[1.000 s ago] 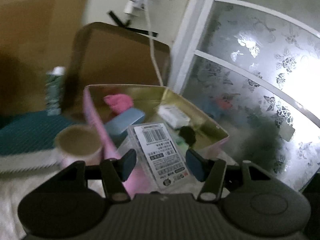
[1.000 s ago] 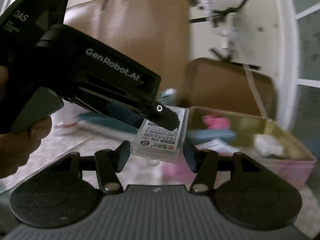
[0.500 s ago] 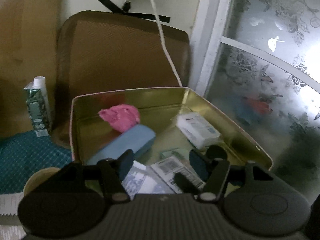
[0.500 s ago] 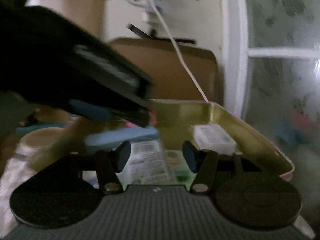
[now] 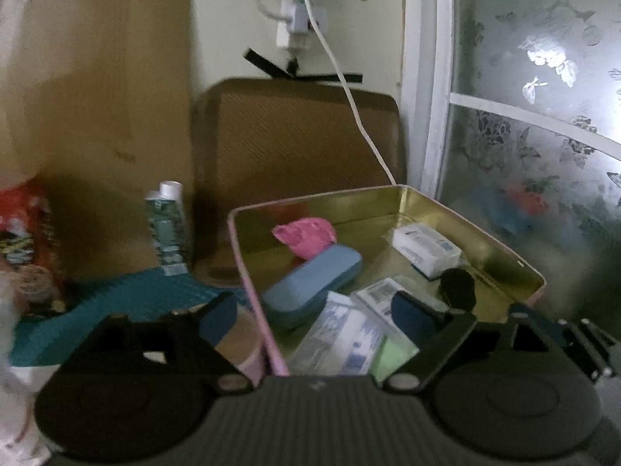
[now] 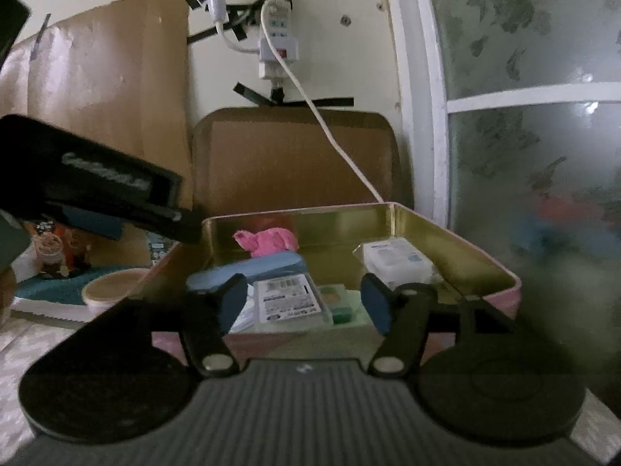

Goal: Organize soft objects

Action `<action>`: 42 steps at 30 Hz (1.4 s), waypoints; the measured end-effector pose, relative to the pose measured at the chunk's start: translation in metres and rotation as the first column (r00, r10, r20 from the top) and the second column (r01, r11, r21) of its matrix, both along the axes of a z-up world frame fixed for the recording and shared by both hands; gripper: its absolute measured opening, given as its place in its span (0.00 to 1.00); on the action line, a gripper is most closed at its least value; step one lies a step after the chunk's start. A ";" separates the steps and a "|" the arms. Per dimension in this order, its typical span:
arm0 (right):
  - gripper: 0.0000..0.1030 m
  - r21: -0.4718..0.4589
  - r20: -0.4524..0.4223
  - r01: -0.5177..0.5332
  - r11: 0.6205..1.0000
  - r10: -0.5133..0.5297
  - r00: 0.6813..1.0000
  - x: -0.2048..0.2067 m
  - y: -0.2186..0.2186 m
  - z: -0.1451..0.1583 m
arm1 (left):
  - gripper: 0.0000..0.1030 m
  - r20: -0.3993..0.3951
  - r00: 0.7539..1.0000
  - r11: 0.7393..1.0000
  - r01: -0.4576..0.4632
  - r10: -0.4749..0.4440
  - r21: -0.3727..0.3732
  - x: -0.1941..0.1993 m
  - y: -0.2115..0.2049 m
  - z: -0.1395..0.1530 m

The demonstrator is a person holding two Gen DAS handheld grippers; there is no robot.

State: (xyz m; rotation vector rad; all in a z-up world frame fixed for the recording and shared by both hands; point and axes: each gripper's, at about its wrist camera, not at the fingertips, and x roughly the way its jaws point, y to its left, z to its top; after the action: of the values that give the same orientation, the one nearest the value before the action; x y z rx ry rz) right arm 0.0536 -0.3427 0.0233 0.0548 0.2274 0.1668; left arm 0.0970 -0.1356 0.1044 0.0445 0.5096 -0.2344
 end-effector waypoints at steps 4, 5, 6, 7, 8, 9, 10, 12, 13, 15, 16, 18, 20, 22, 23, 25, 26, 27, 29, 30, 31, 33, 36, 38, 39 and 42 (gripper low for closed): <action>0.76 0.091 -0.026 0.015 0.996 -0.013 1.000 -0.020 -0.005 0.007 | 0.97 0.033 0.999 1.000 -0.015 0.014 0.020 -0.029 0.012 0.000; 0.78 0.120 -0.046 0.014 0.993 -0.008 0.999 -0.024 -0.005 0.008 | 0.98 0.036 0.999 1.000 -0.018 0.017 0.025 -0.035 0.015 0.000; 0.80 0.140 -0.067 0.010 0.990 0.000 0.998 -0.027 -0.005 0.009 | 1.00 0.038 0.999 0.999 -0.021 0.020 0.030 -0.041 0.018 -0.001; 0.82 0.155 -0.086 0.003 0.988 0.011 0.996 -0.030 -0.004 0.009 | 1.00 0.035 0.999 0.999 -0.024 0.023 0.036 -0.046 0.021 -0.002; 0.82 0.172 -0.105 -0.004 0.985 0.022 0.994 -0.034 -0.003 0.009 | 1.00 0.028 0.999 0.999 -0.026 0.025 0.040 -0.053 0.024 -0.004; 0.84 0.186 -0.117 -0.011 0.982 0.033 0.993 -0.037 -0.002 0.009 | 1.00 0.024 0.999 0.999 -0.031 0.030 0.033 -0.058 0.028 -0.004; 0.86 0.202 -0.128 -0.016 0.979 0.042 0.991 -0.040 -0.001 0.009 | 1.00 0.017 0.999 0.999 -0.038 0.038 0.022 -0.062 0.032 -0.005; 0.87 0.219 -0.154 -0.029 0.975 0.064 0.986 -0.046 0.005 0.010 | 1.00 -0.008 0.999 0.999 -0.049 0.049 -0.008 -0.072 0.042 -0.005; 0.87 0.226 -0.161 -0.036 0.973 0.074 0.984 -0.050 0.007 0.010 | 1.00 -0.013 0.998 0.998 -0.053 0.053 -0.016 -0.076 0.046 -0.007; 0.88 0.233 -0.169 -0.048 0.971 0.089 0.982 -0.057 0.013 0.010 | 1.00 -0.019 0.997 0.997 -0.076 0.076 -0.018 -0.085 0.053 -0.009; 0.89 0.230 -0.171 -0.051 0.972 0.092 0.981 -0.061 0.016 0.010 | 1.00 -0.019 0.996 0.996 -0.085 0.085 -0.015 -0.089 0.056 -0.010; 0.89 0.225 -0.174 -0.057 0.973 0.097 0.980 -0.069 0.022 0.009 | 1.00 -0.017 0.995 0.995 -0.097 0.096 -0.007 -0.096 0.060 -0.013; 0.90 0.229 -0.181 -0.061 0.972 0.104 0.978 -0.076 0.026 0.007 | 1.00 -0.012 0.993 0.993 -0.115 0.115 0.007 -0.103 0.064 -0.016; 0.90 0.230 -0.187 -0.063 0.971 0.107 0.976 -0.082 0.028 0.004 | 1.00 -0.007 0.991 0.991 -0.132 0.132 0.016 -0.109 0.067 -0.018; 0.90 0.228 -0.190 -0.063 0.972 0.108 0.976 -0.084 0.029 0.003 | 1.00 -0.004 0.990 0.990 -0.143 0.143 0.020 -0.112 0.069 -0.019; 0.90 0.229 -0.197 -0.064 0.971 0.111 0.974 -0.088 0.030 0.001 | 1.00 0.008 0.986 0.986 -0.164 0.164 0.025 -0.118 0.070 -0.021; 0.90 0.231 -0.200 -0.065 0.971 0.112 0.973 -0.090 0.031 0.001 | 1.00 0.021 0.984 0.983 -0.180 0.179 0.031 -0.121 0.071 -0.021; 0.91 0.232 -0.203 -0.067 0.970 0.116 0.972 -0.092 0.031 0.001 | 1.00 0.033 0.982 0.981 -0.189 0.188 0.036 -0.124 0.072 -0.021; 0.91 0.232 -0.200 -0.073 0.970 0.121 0.972 -0.096 0.032 0.002 | 1.00 0.055 0.978 0.978 -0.206 0.203 0.045 -0.128 0.073 -0.021; 0.91 0.230 -0.198 -0.075 0.970 0.122 0.973 -0.097 0.033 0.002 | 1.00 0.054 0.977 0.977 -0.209 0.206 0.043 -0.130 0.073 -0.022; 0.91 0.230 -0.196 -0.075 0.970 0.122 0.973 -0.098 0.033 0.003 | 1.00 0.048 0.978 0.978 -0.207 0.205 0.037 -0.131 0.074 -0.022; 0.92 0.235 -0.195 -0.077 0.969 0.125 0.973 -0.100 0.032 0.004 | 1.00 0.027 0.981 0.981 -0.195 0.194 0.020 -0.131 0.075 -0.022; 0.92 0.244 -0.188 -0.076 0.967 0.124 0.974 -0.101 0.030 0.006 | 1.00 0.024 0.979 0.979 -0.201 0.201 0.024 -0.133 0.075 -0.023; 0.92 0.247 -0.185 -0.076 0.966 0.124 0.975 -0.102 0.029 0.006 | 1.00 0.022 0.979 0.979 -0.201 0.201 0.021 -0.131 0.074 -0.024; 0.92 0.245 -0.184 -0.076 0.966 0.123 0.975 -0.102 0.029 0.006 | 1.00 0.018 0.979 0.979 -0.202 0.202 0.018 -0.130 0.073 -0.025; 0.92 0.240 -0.183 -0.072 0.968 0.118 0.976 -0.102 0.028 0.005 | 1.00 0.008 0.978 0.977 -0.209 0.209 0.030 -0.127 0.070 -0.028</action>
State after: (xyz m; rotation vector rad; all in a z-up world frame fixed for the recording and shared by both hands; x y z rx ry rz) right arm -0.0486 -0.3145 0.0287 0.2947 0.4076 0.2846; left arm -0.0300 -0.0654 0.0761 0.0210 0.5090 -0.0204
